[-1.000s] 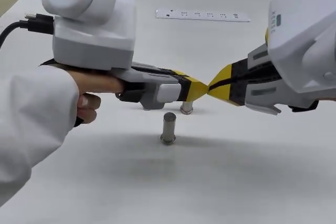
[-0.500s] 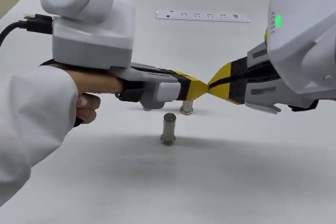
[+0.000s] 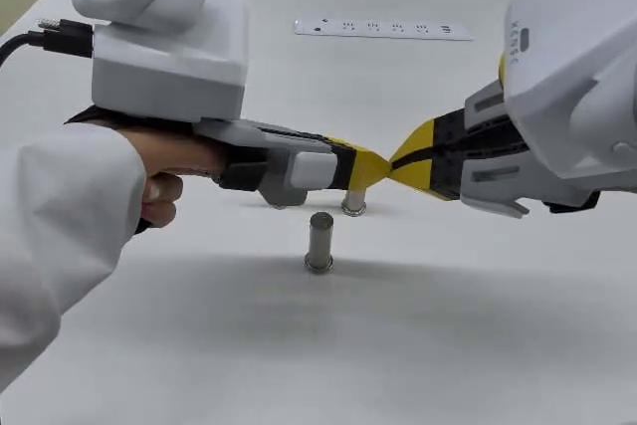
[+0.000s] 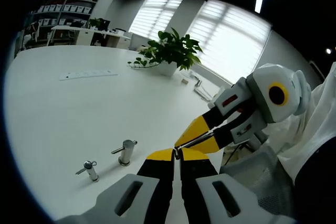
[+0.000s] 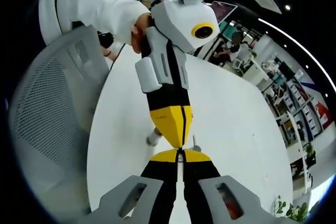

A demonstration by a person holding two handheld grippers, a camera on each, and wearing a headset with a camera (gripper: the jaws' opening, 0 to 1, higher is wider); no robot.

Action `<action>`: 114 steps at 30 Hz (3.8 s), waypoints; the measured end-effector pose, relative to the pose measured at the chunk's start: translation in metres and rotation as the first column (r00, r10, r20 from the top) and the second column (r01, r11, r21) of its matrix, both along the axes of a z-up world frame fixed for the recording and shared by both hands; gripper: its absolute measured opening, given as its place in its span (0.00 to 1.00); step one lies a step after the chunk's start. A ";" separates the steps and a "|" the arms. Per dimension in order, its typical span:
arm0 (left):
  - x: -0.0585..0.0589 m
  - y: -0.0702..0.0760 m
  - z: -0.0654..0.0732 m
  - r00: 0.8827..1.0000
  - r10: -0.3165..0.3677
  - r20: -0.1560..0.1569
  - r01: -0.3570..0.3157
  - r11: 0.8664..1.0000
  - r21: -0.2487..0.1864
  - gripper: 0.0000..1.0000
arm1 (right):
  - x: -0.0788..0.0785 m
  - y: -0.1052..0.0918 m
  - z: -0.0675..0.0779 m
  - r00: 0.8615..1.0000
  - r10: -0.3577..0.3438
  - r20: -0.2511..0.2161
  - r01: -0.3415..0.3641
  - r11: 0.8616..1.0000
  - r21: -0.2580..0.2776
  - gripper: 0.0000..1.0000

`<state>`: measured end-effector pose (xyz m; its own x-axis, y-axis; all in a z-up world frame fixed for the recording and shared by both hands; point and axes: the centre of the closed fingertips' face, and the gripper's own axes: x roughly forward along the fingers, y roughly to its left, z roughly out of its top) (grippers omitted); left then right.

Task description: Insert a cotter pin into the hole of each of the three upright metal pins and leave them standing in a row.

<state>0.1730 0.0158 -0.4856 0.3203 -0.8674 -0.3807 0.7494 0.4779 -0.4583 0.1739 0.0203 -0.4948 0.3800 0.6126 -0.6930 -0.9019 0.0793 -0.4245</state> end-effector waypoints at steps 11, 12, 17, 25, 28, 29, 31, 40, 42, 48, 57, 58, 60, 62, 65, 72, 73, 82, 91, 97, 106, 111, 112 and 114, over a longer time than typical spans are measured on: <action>0.000 -0.003 0.001 1.000 -0.009 0.024 0.008 1.000 0.014 0.00 | -0.002 0.000 0.002 1.000 0.022 0.016 -0.022 1.000 0.009 0.00; 0.000 -0.003 0.002 1.000 -0.009 0.024 0.009 1.000 0.014 0.00 | -0.002 0.000 0.002 1.000 0.023 0.017 -0.023 1.000 0.011 0.00; 0.001 -0.002 0.002 0.999 -0.009 0.037 0.008 1.000 0.020 0.00 | 0.001 0.001 0.005 0.998 0.030 0.057 -0.031 0.999 0.020 0.11; 0.004 0.004 0.001 0.997 -0.010 0.078 0.007 0.999 0.045 0.00 | 0.001 -0.002 0.006 1.000 0.017 0.006 -0.017 0.999 0.043 0.18; 0.003 0.004 0.002 0.996 -0.019 0.084 0.016 0.999 0.043 0.00 | 0.002 -0.006 0.006 1.000 0.014 -0.021 -0.013 0.999 0.049 0.19; 0.003 0.005 0.003 0.996 -0.020 0.088 0.017 0.999 0.040 0.00 | 0.002 -0.006 0.005 0.999 0.012 -0.032 -0.011 0.999 0.052 0.19; 0.003 0.006 0.005 0.993 -0.029 0.111 0.024 0.999 0.043 0.00 | 0.001 -0.007 0.006 0.999 0.007 -0.053 -0.003 0.998 0.067 0.20; -0.002 0.004 0.015 0.959 -0.114 0.258 0.099 0.993 0.071 0.00 | 0.000 -0.014 0.001 0.977 0.005 -0.212 0.020 0.993 0.116 0.21; -0.002 0.004 0.016 0.947 -0.131 0.292 0.112 0.990 0.081 0.00 | 0.001 -0.015 0.000 0.972 0.006 -0.237 0.025 0.992 0.127 0.21; -0.009 0.000 0.020 0.895 -0.209 0.393 0.174 0.977 0.123 0.00 | -0.007 -0.010 0.002 0.951 0.020 -0.307 0.032 0.986 0.165 0.21; -0.020 -0.006 0.023 0.862 -0.261 0.434 0.225 0.965 0.135 0.00 | -0.020 -0.004 0.000 0.931 0.069 -0.360 -0.005 0.985 0.174 0.15; -0.021 -0.006 0.023 0.860 -0.265 0.435 0.228 0.964 0.137 0.00 | -0.020 -0.003 -0.001 0.930 0.070 -0.362 -0.007 0.985 0.174 0.14; -0.022 -0.007 0.023 0.857 -0.272 0.439 0.234 0.962 0.139 0.00 | -0.022 -0.002 0.000 0.928 0.080 -0.365 -0.014 0.984 0.180 0.12; -0.024 -0.008 0.023 0.855 -0.277 0.440 0.239 0.961 0.140 0.00 | -0.025 0.000 -0.001 0.925 0.087 -0.370 -0.021 0.983 0.180 0.09; -0.027 -0.010 0.024 0.848 -0.288 0.445 0.252 0.957 0.141 0.00 | -0.027 0.000 -0.001 0.924 0.094 -0.370 -0.028 0.983 0.179 0.06; -0.031 -0.010 0.024 0.838 -0.308 0.450 0.272 0.952 0.144 0.00 | -0.033 0.002 0.001 0.915 0.119 -0.384 -0.046 0.980 0.194 0.00; -0.031 -0.010 0.024 0.838 -0.311 0.448 0.276 0.950 0.144 0.00 | -0.034 0.001 0.001 0.914 0.122 -0.387 -0.051 0.981 0.189 0.00; -0.033 -0.007 0.013 0.842 -0.340 0.420 0.291 0.940 0.178 0.00 | -0.039 -0.002 -0.002 0.915 0.152 -0.374 -0.101 0.983 0.152 0.00; -0.035 -0.005 0.006 0.860 -0.341 0.379 0.298 0.940 0.168 0.00 | -0.043 -0.003 -0.004 0.905 0.154 -0.397 -0.109 0.985 0.134 0.00; -0.036 -0.004 0.001 0.861 -0.343 0.375 0.287 0.937 0.197 0.04 | -0.044 -0.002 -0.005 0.904 0.152 -0.401 -0.106 0.985 0.135 0.00; -0.027 0.006 -0.010 0.878 -0.288 0.382 0.222 0.953 0.206 0.18 | -0.035 -0.012 -0.022 0.911 0.088 -0.402 -0.059 0.995 0.083 0.00; -0.019 0.017 -0.022 0.888 -0.271 0.373 0.186 0.951 0.249 0.27 | -0.030 -0.016 -0.031 0.914 0.054 -0.403 -0.039 0.998 0.047 0.00; -0.017 0.020 -0.027 0.887 -0.275 0.370 0.179 0.945 0.275 0.28 | -0.029 -0.016 -0.033 0.915 0.052 -0.401 -0.038 0.998 0.043 0.00; -0.013 0.025 -0.035 0.889 -0.277 0.365 0.168 0.938 0.305 0.28 | -0.028 -0.017 -0.039 0.912 0.041 -0.407 -0.033 0.999 0.027 0.00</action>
